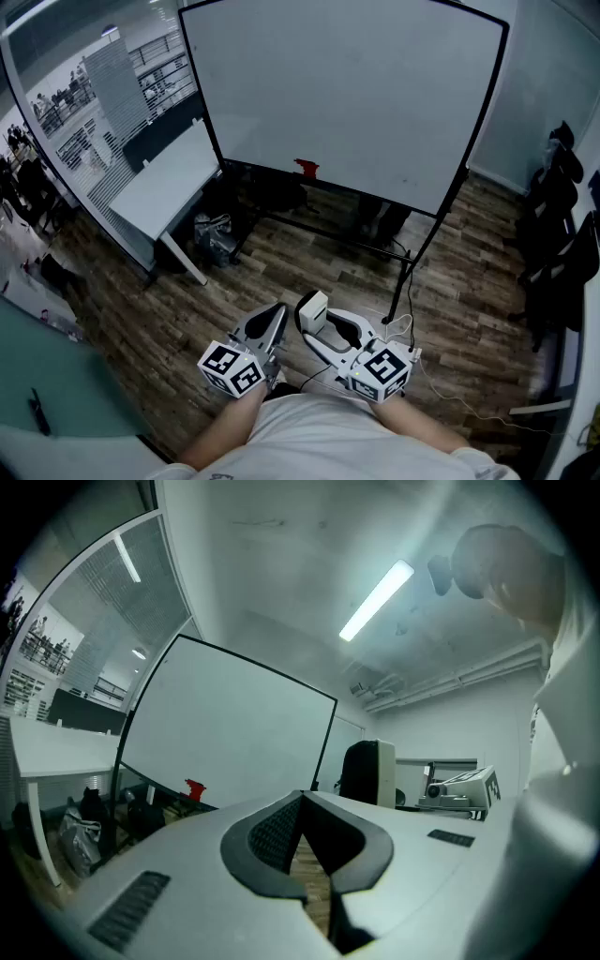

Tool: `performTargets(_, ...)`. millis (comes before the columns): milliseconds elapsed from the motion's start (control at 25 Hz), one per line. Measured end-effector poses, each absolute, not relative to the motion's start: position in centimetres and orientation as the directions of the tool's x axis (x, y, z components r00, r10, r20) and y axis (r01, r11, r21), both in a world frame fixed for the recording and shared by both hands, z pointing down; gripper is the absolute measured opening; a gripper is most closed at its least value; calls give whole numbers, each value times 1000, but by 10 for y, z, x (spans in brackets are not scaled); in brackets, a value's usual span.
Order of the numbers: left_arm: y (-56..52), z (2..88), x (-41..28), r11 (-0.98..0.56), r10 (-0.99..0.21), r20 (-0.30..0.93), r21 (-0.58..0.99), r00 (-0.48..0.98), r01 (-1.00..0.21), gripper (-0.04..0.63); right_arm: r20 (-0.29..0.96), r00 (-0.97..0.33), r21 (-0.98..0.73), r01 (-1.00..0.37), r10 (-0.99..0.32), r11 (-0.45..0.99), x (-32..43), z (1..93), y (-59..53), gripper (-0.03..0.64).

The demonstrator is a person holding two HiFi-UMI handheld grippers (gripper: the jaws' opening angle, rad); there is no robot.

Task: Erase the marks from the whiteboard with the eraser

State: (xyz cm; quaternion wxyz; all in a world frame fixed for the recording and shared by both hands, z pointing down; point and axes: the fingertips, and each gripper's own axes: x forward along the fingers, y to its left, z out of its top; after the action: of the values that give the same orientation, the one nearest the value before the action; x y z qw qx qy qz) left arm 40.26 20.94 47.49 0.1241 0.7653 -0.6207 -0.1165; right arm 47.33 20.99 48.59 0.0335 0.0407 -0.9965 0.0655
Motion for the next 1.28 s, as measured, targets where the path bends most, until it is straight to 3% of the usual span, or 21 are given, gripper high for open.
performTargets(600,201,484,350,-189,-981,-24,373,194,-908,8,63,-993,-190,-108,-98,976,425,492,190,233)
performTargets(1280,200,476,169,-213,-976,-24,333,217,-919,8,49,-997,-251,-76,-66,965,228,494,186,233)
